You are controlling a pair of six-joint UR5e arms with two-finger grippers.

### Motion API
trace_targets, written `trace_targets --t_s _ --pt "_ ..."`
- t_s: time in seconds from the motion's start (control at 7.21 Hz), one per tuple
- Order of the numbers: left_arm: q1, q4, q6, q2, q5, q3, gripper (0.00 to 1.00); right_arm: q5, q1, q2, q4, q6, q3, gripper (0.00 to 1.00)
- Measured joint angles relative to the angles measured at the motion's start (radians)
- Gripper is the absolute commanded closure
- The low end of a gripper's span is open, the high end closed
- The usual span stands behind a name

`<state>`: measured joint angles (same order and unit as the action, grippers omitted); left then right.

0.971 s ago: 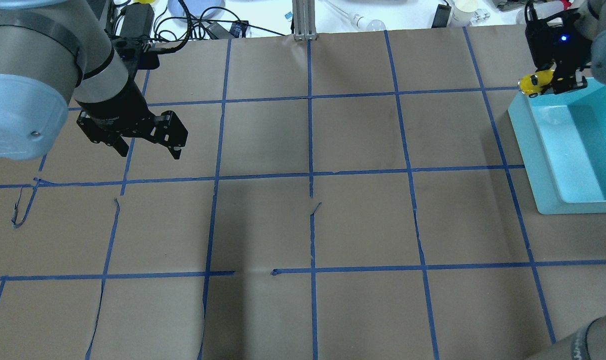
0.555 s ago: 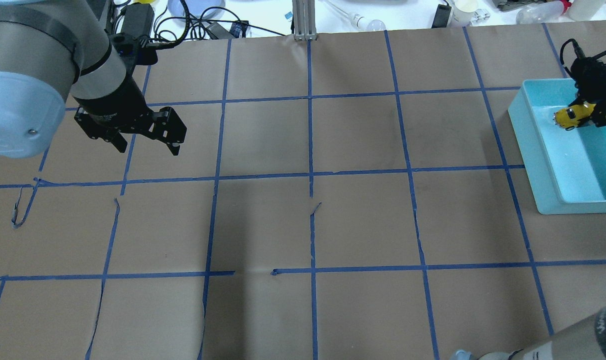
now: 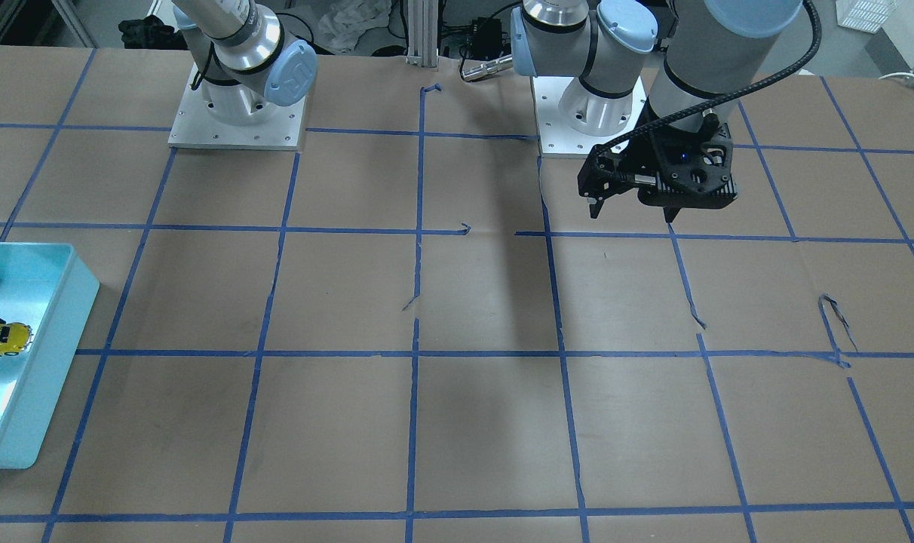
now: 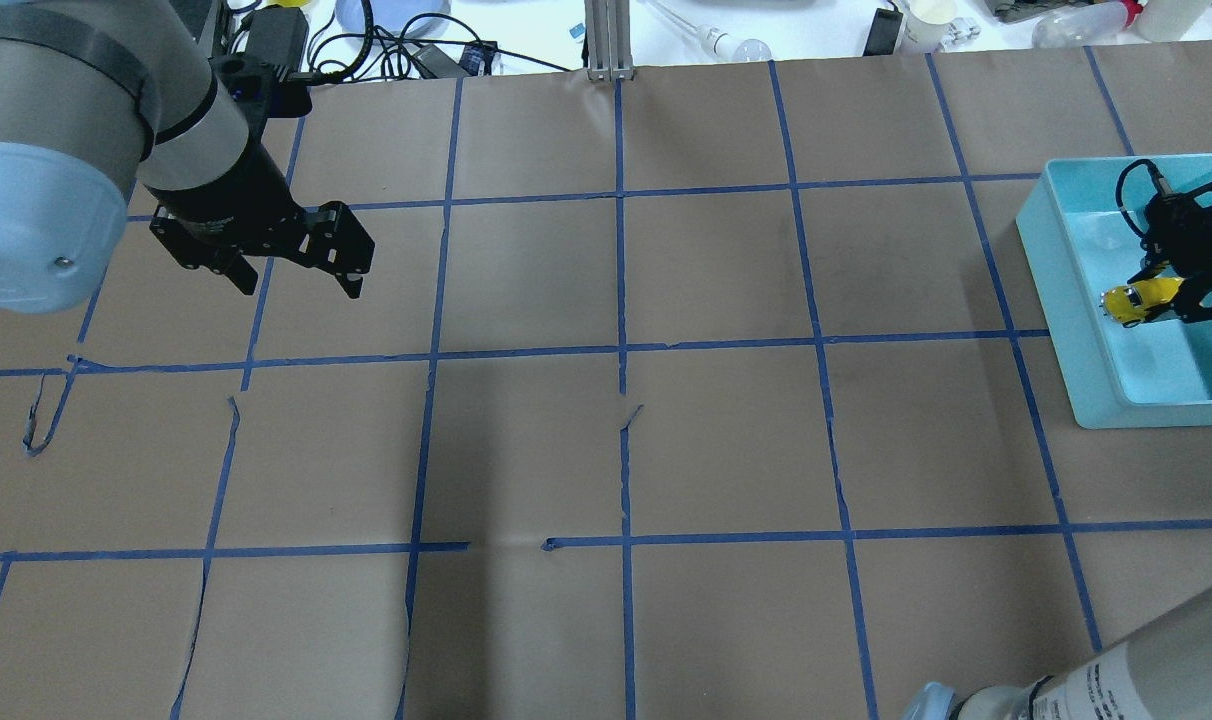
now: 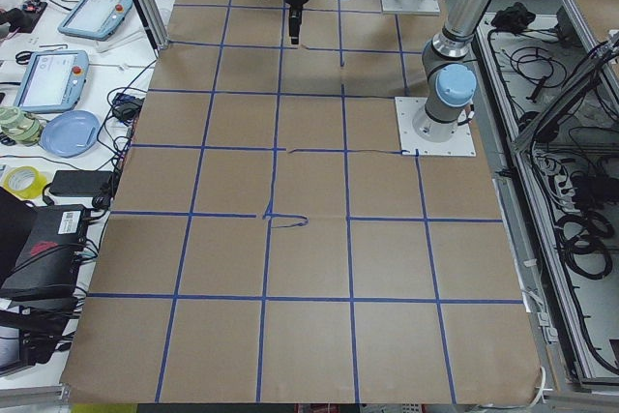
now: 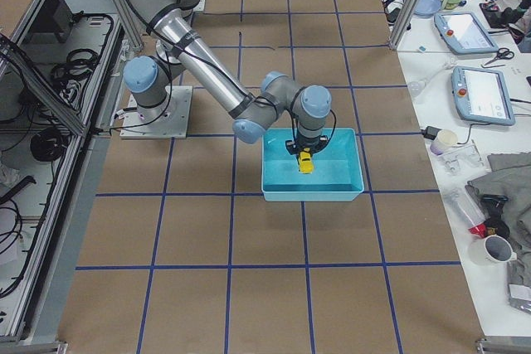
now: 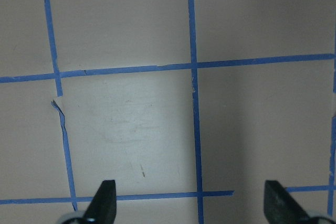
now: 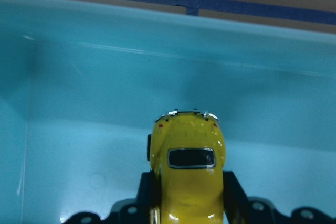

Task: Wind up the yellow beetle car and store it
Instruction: 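Open the right gripper to drop the car in the bin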

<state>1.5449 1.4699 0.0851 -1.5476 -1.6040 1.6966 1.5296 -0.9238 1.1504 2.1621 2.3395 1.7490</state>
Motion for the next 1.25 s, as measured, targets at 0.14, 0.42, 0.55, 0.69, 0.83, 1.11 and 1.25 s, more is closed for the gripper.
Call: trace_targets --t_s 0.14,0.42,0.55,0.69,0.83,1.11,1.25 --pt "0.000 -0.001 0.001 0.000 0.000 0.001 0.00 0.002 0.003 -0.008 0.007 -0.002 0.002 0.36" --pt "0.000 -0.003 -0.002 -0.002 -0.001 0.001 0.00 -0.004 0.004 -0.010 0.004 -0.008 0.003 0.00" --pt "0.001 -0.003 -0.003 -0.002 -0.001 0.001 0.00 -0.005 0.005 -0.007 0.001 -0.010 0.002 0.00" --pt "0.001 -0.003 -0.002 -0.002 -0.001 0.002 0.00 -0.004 0.005 -0.002 0.000 -0.011 0.001 0.00" --pt "0.001 -0.002 0.001 -0.002 -0.002 0.002 0.00 -0.004 0.005 0.002 0.000 -0.012 -0.001 0.00" --pt "0.001 -0.002 0.008 -0.001 -0.003 0.002 0.00 -0.002 -0.002 0.062 -0.020 -0.056 -0.010 0.00" --pt "0.001 -0.003 0.009 -0.001 -0.002 0.002 0.00 -0.003 -0.007 0.120 -0.068 -0.102 -0.019 0.00"
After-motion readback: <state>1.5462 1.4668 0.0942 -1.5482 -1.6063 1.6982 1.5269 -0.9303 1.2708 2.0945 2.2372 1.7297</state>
